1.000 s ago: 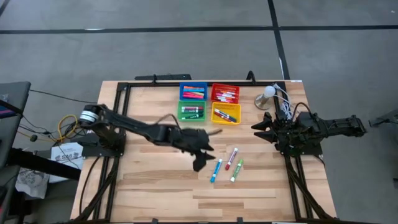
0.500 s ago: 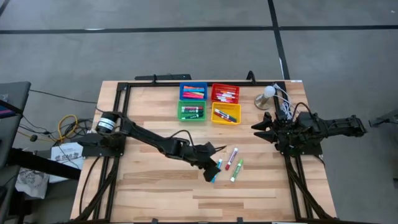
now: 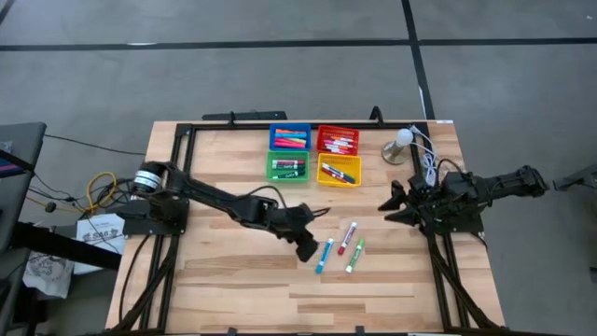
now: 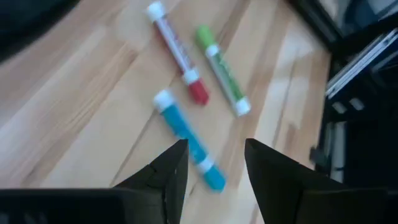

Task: Pick & Place Markers
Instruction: Put the large green marker into the green basket

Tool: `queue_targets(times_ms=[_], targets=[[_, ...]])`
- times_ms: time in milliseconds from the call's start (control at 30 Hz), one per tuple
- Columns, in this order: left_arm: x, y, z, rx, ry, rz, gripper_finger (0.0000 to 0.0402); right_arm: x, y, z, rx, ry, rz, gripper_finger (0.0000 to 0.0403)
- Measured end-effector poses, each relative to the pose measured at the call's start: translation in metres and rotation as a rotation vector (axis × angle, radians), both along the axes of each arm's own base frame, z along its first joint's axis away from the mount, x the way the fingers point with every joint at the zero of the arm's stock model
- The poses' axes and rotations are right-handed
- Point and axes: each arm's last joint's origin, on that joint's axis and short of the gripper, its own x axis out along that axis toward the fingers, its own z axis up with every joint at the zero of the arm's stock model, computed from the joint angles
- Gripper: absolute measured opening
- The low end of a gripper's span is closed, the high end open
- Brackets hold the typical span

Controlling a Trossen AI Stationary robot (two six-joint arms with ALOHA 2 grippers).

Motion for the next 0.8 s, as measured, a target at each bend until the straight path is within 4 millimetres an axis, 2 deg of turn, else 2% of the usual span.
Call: queue_targets(times_ms=[167, 300, 567, 667, 800], targets=[[-0.037, 0.002, 0.011, 0.098, -0.012, 0.042, 0.0150, 0.011, 0.016, 0.002, -0.031, 0.061, 0.099, 0.0160], [-0.076, 0.002, 0.013, 0.165, -0.026, 0.081, 0.0148, 0.028, 0.031, 0.005, -0.110, 0.160, 0.143, 0.0151], [-0.142, 0.013, 0.016, 0.194, -0.086, 0.094, 0.0148, 0.071, 0.063, 0.006, -0.364, 0.468, 0.249, 0.0135], [-0.162, 0.021, 0.014, 0.185, -0.107, 0.097, 0.0148, 0.088, 0.073, 0.002, -0.466, 0.570, 0.284, 0.0131], [-0.183, 0.029, 0.017, 0.166, -0.152, 0.104, 0.0148, 0.111, 0.081, -0.003, -0.517, 0.669, 0.291, 0.0126]])
